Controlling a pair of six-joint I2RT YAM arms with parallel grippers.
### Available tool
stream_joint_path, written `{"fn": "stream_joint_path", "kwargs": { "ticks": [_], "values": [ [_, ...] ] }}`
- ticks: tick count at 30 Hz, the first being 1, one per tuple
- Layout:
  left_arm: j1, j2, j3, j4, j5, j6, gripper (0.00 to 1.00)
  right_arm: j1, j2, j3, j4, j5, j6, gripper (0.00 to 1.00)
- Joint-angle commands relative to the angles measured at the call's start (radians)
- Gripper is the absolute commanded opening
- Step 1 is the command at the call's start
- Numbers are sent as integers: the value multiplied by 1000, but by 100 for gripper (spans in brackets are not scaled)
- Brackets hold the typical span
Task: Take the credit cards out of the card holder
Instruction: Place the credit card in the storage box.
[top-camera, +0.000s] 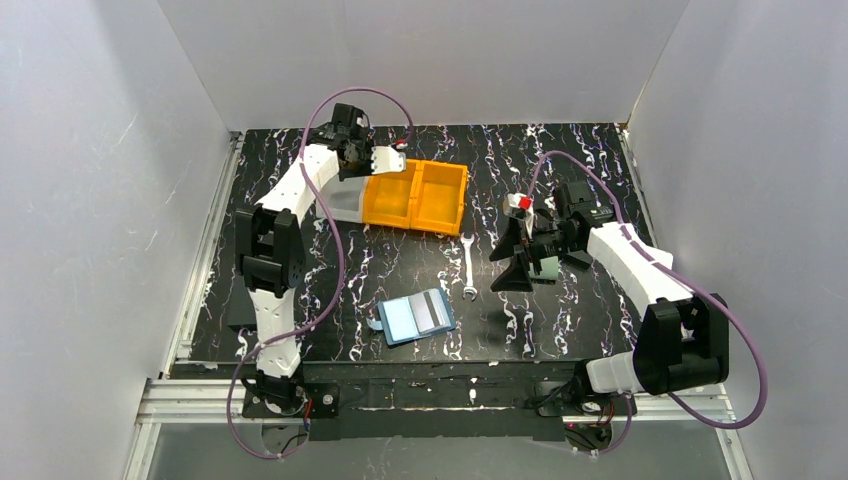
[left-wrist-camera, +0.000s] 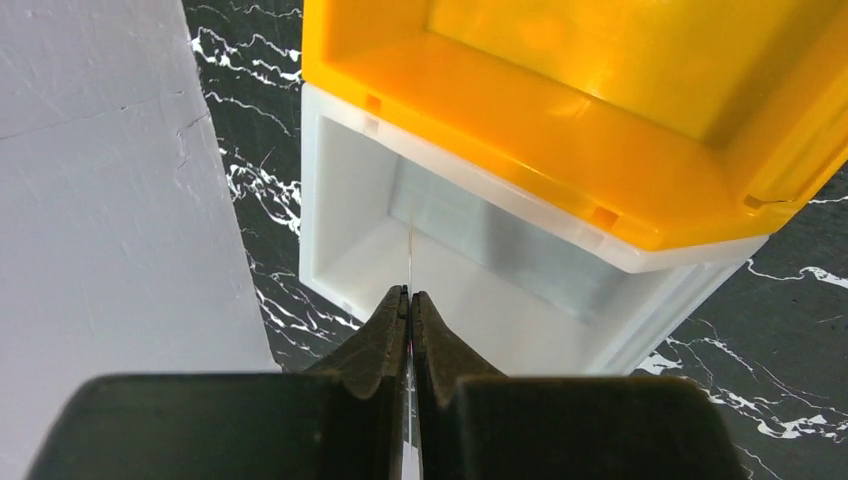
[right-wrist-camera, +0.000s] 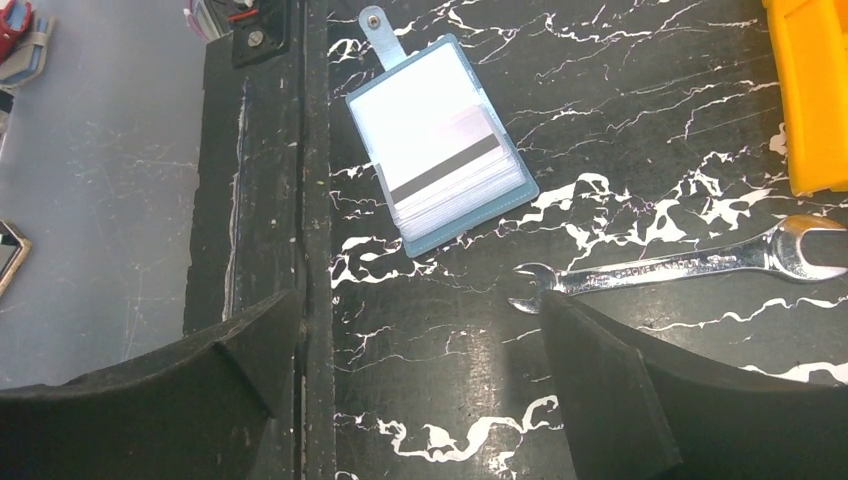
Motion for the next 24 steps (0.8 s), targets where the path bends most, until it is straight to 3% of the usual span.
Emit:
{"fn": "stream_joint_path", "kwargs": {
  "ticks": [1, 24],
  "values": [
    [24, 8, 55, -10, 54, 30, 0, -7, -24, 4, -11, -54, -15, 98],
    [73, 139, 87, 36, 183, 51, 0, -16, 8, 7, -26, -67, -30, 98]
  ]
}}
